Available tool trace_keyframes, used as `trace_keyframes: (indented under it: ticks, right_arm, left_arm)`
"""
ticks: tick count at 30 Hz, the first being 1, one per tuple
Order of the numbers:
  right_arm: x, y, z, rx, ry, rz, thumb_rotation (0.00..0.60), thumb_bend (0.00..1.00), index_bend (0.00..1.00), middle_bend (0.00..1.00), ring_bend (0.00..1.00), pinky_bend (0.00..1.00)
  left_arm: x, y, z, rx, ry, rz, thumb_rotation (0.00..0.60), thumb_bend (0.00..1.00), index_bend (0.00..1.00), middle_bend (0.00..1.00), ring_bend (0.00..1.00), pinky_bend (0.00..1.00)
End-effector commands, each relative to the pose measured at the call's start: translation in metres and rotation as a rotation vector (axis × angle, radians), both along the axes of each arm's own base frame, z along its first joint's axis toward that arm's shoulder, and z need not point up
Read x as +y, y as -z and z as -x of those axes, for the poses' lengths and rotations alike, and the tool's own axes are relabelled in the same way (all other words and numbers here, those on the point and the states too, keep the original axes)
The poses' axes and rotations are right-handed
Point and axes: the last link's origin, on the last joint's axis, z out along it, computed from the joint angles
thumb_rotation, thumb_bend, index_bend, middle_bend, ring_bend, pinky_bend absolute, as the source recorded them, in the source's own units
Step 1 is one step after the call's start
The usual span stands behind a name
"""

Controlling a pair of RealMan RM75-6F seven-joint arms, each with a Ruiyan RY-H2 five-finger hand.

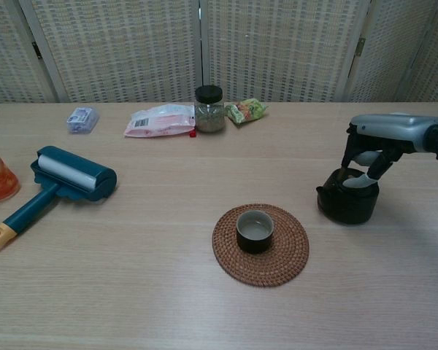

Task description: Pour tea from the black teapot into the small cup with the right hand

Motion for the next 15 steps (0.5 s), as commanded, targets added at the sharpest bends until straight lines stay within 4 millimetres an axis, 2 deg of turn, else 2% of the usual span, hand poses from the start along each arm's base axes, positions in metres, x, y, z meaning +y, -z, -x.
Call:
trace_keyframes:
  ticks: [1,4,11,15]
  right_arm:
    - [-0.0003,0.0001,0.0003,-0.011,0.005,0.001,0.501,0.01,1.00,0.99,0.88,0.00]
    - [-0.0003,-0.0001,0.0016,-0.007,0.001,0.003,0.460,0.00,1.00,0.99,0.88,0.00]
    - [0.0007,-0.0018,0.0038,0.020,-0.020,0.016,0.458,0.00,1.00,0.97,0.86,0.00]
    - [0.0028,-0.0024,0.0037,0.048,-0.040,0.018,0.459,0.00,1.00,0.91,0.80,0.00]
  left_arm:
    - [0.0000,0.0000,-0.0003,0.000,0.001,0.000,0.600,0.20,0.11,0.10,0.12,0.02]
    - [0.0001,0.0004,-0.0006,0.000,0.001,0.002,0.600,0.20,0.11,0.10,0.12,0.02]
    - [0.0011,0.0011,-0.0010,-0.001,0.002,0.005,0.600,0.20,0.11,0.10,0.12,0.02]
    - [0.0016,0.0019,-0.0011,-0.002,0.002,0.007,0.600,0.20,0.11,0.10,0.12,0.02]
